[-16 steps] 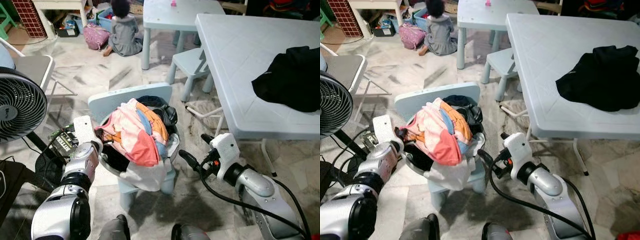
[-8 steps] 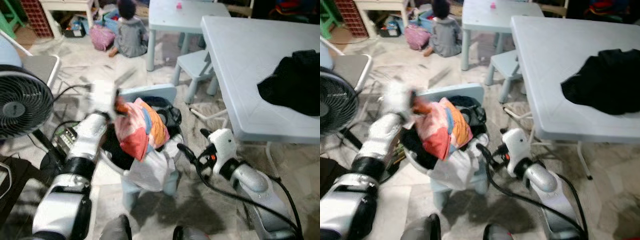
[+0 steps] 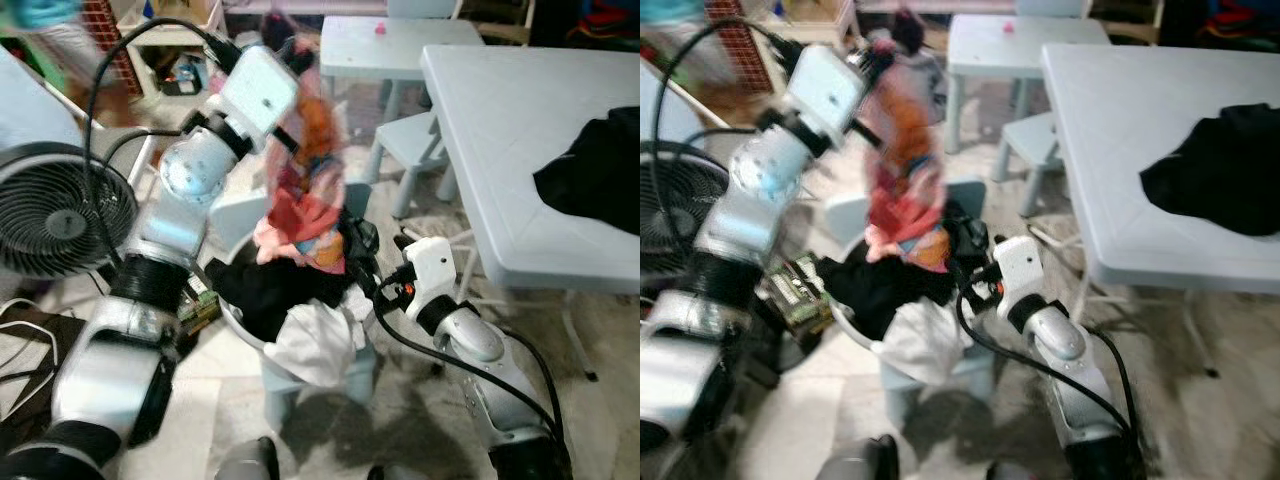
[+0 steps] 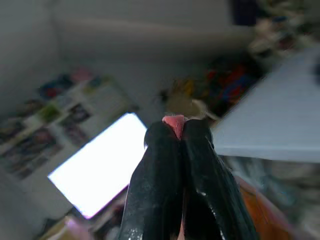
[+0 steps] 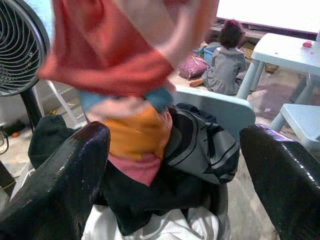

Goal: Hang hanger

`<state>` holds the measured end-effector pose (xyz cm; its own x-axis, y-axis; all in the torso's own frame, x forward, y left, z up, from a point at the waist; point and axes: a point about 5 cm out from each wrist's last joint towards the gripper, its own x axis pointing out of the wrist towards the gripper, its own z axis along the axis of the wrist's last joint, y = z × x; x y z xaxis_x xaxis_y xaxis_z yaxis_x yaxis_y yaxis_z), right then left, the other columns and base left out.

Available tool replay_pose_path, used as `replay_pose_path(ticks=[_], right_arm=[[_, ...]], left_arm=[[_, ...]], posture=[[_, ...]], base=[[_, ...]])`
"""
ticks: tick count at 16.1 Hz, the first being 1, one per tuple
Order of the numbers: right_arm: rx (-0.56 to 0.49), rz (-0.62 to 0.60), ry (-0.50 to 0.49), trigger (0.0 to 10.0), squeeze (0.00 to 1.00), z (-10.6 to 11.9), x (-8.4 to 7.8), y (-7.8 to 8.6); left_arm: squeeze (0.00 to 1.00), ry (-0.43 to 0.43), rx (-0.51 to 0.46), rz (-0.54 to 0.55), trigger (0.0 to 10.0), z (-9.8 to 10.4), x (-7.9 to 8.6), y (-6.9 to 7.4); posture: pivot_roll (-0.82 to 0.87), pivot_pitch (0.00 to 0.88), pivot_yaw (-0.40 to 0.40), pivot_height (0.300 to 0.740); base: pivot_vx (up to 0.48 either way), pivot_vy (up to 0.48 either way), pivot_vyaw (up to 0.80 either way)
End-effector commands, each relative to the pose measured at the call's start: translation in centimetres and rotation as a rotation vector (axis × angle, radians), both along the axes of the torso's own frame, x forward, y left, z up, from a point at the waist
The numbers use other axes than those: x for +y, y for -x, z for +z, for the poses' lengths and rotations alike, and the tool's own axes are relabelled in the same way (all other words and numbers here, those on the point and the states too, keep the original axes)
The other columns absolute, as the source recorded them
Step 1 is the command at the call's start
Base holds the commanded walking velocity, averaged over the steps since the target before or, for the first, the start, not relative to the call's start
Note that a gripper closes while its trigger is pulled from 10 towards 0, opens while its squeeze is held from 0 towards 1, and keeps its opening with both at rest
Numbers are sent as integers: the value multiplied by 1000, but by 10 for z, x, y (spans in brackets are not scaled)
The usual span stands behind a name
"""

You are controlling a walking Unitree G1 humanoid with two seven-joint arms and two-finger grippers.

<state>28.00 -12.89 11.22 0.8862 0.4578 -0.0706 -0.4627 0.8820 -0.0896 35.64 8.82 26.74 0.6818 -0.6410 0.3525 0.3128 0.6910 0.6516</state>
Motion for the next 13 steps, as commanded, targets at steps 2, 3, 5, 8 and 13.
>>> replay_pose_path(ticks=[2,3,5,8,13], right_arm=[[4,-30,8,10000,0,-6,-4,0],[2,-33,11,10000,0,-7,-5,0],[0,-42,18,10000,0,-9,-8,-2],[-6,-42,31,10000,0,-10,-9,-3],[0,-33,50,10000,0,-12,-12,-2]], left_arm=[[0,-100,190,-46,0,-50,-10,10],[0,-160,370,-22,0,-102,-8,23],[0,-181,538,77,0,-148,5,37],[0,-161,816,258,0,-196,34,58],[0,-218,889,447,0,-220,81,75]], posture=[[25,23,42,740],[24,25,40,740],[28,29,35,740],[27,36,24,740],[28,50,11,740]], base=[[0,0,0],[0,0,0],[0,0,0],[0,0,0],[0,0,0]])
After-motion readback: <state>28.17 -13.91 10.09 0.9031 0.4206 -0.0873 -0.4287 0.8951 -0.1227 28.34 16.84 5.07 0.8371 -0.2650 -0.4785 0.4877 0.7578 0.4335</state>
